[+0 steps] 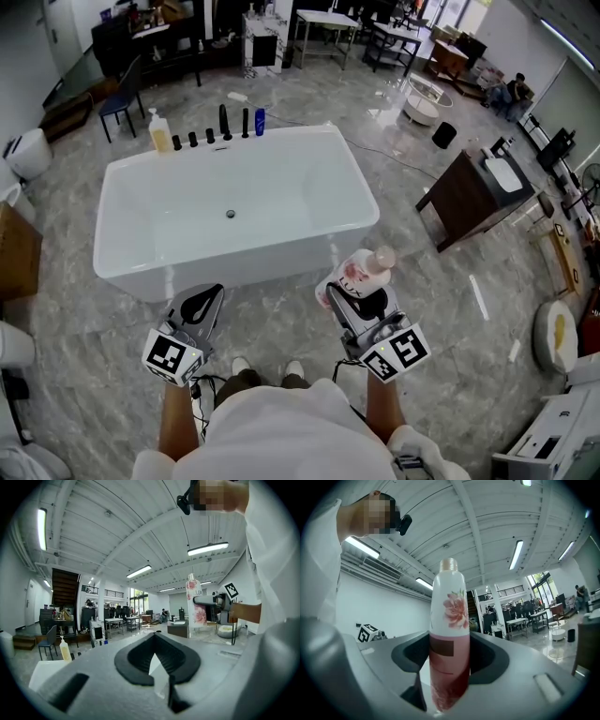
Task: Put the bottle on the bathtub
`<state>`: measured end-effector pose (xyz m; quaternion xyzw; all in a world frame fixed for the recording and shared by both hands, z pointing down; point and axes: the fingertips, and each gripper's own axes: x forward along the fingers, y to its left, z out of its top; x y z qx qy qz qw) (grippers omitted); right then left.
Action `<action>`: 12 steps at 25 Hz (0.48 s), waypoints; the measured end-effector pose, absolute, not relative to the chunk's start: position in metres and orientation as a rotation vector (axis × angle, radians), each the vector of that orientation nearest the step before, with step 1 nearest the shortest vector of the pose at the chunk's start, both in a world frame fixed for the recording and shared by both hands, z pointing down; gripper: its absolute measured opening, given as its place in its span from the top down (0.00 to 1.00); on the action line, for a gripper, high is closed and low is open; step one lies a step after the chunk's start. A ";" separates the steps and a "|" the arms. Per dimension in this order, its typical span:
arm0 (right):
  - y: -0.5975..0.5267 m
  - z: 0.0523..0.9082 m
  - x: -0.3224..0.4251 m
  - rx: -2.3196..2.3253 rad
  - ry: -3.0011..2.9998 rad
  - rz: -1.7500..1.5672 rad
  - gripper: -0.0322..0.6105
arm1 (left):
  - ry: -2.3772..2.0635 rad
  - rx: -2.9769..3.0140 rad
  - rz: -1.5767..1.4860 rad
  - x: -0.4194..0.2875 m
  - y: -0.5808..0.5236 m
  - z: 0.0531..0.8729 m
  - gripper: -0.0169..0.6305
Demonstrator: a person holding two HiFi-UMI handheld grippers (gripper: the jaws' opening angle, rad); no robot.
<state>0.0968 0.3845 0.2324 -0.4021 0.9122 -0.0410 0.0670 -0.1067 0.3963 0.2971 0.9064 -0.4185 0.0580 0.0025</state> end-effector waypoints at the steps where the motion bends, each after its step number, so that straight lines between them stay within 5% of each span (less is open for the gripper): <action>1: 0.384 0.233 0.100 -1.212 2.752 -0.124 0.56 | -1.312 2.844 0.185 -0.103 0.396 0.297 0.97; 12: 0.373 0.241 0.143 -1.216 2.766 -0.121 0.56 | -1.282 2.829 0.197 -0.057 0.381 0.308 0.97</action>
